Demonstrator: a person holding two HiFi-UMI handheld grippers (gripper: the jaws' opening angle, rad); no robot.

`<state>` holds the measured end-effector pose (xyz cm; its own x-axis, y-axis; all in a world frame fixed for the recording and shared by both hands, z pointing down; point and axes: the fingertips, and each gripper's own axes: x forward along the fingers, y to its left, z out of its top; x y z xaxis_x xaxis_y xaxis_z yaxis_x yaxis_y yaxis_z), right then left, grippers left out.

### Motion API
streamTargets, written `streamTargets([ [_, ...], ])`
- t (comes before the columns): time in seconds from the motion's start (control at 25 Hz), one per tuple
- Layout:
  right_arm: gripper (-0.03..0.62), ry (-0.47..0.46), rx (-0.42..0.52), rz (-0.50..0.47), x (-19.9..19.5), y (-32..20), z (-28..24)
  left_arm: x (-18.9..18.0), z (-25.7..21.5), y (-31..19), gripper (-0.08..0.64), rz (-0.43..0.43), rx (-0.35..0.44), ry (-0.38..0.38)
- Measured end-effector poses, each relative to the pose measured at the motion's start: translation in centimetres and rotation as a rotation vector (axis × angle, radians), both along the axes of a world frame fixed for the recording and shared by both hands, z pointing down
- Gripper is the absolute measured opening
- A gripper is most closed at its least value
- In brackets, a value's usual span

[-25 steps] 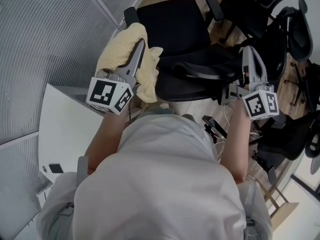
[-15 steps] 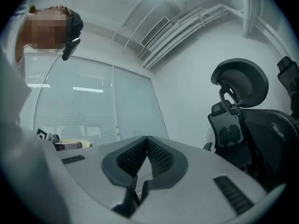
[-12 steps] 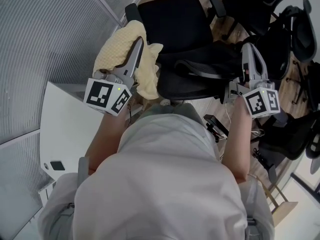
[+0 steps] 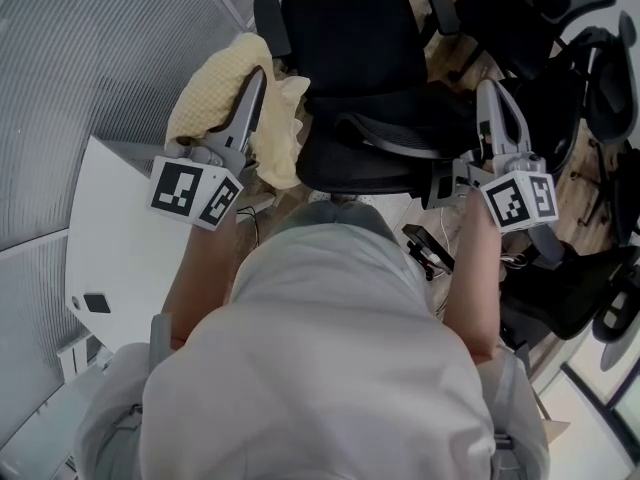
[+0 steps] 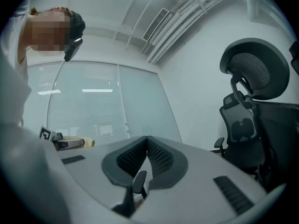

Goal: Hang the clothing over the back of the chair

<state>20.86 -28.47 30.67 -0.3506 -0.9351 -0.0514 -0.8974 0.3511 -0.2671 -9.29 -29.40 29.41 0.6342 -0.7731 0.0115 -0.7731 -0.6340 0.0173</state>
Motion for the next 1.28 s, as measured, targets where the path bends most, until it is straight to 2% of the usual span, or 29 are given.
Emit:
streamTargets([
  [0.24,0.021,-0.003,0.004,-0.041,0.5,-0.5,-0.5,0.6,-0.9,0.7,0.063,-0.002,0.006,-0.007],
  [0.4,0.021,-0.009,0.017,-0.061,0.7,-0.6,-0.9,1.3,-2.0,1.5,0.062,0.033,0.012,-0.001],
  [0.84,0.021,-0.02,0.05,-0.091,1.2,-0.1,-1.8,4.1,-7.3,5.9,0.061,0.185,0.073,0.009],
  [1.0,0.021,-0.028,0.065,-0.096,1.4,0.3,-2.2,5.3,-9.6,7.5,0.061,0.242,0.085,0.038],
  [1.16,0.021,-0.034,0.075,-0.098,1.5,0.6,-2.5,7.0,-12.6,9.4,0.061,0.336,0.111,0.058],
  [1.28,0.021,-0.034,0.082,-0.098,1.5,0.8,-2.8,8.1,-14.5,10.8,0.061,0.425,0.119,0.105],
])
